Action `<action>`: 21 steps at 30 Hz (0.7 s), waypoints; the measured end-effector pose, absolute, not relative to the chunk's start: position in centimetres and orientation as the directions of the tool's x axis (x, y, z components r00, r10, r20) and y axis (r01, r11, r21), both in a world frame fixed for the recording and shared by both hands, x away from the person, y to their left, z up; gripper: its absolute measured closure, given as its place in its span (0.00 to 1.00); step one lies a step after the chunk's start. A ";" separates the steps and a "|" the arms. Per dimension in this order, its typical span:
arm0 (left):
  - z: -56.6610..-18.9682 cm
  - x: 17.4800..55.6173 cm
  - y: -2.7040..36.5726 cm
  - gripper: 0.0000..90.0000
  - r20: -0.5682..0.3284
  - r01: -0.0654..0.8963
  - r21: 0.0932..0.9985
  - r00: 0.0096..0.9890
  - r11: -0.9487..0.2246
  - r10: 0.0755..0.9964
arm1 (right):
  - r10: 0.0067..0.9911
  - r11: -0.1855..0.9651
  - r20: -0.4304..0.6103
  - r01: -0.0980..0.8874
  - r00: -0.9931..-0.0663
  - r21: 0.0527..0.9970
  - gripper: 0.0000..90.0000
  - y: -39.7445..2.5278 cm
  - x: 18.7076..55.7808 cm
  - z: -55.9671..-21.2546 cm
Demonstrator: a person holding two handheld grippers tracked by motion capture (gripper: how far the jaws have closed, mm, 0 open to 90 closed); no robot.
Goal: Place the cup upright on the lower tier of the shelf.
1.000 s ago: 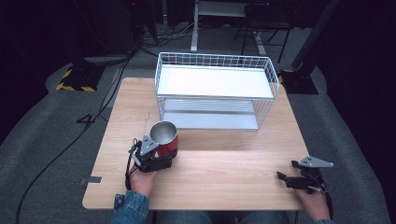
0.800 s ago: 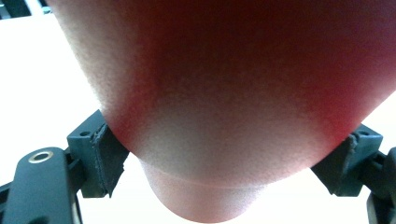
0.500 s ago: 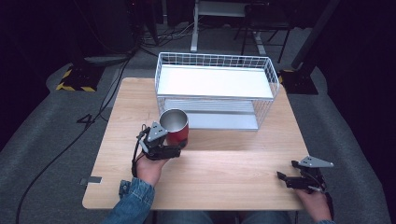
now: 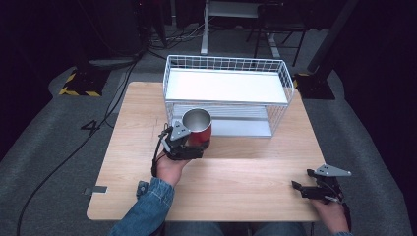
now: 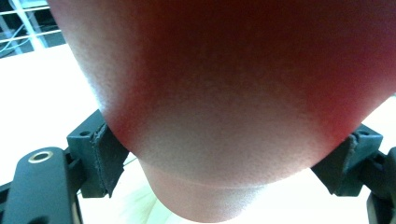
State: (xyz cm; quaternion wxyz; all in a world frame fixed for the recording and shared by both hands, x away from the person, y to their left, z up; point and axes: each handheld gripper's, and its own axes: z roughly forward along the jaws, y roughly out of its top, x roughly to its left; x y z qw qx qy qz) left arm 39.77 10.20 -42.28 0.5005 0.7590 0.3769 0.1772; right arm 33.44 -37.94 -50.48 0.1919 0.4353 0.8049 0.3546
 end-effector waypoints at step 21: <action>-44.0 43.1 3.6 0.19 -0.111 0.392 0.891 0.676 -0.227 0.729 | 0.837 0.370 -0.001 0.564 -0.548 0.738 0.17 -37.9 33.4 -50.5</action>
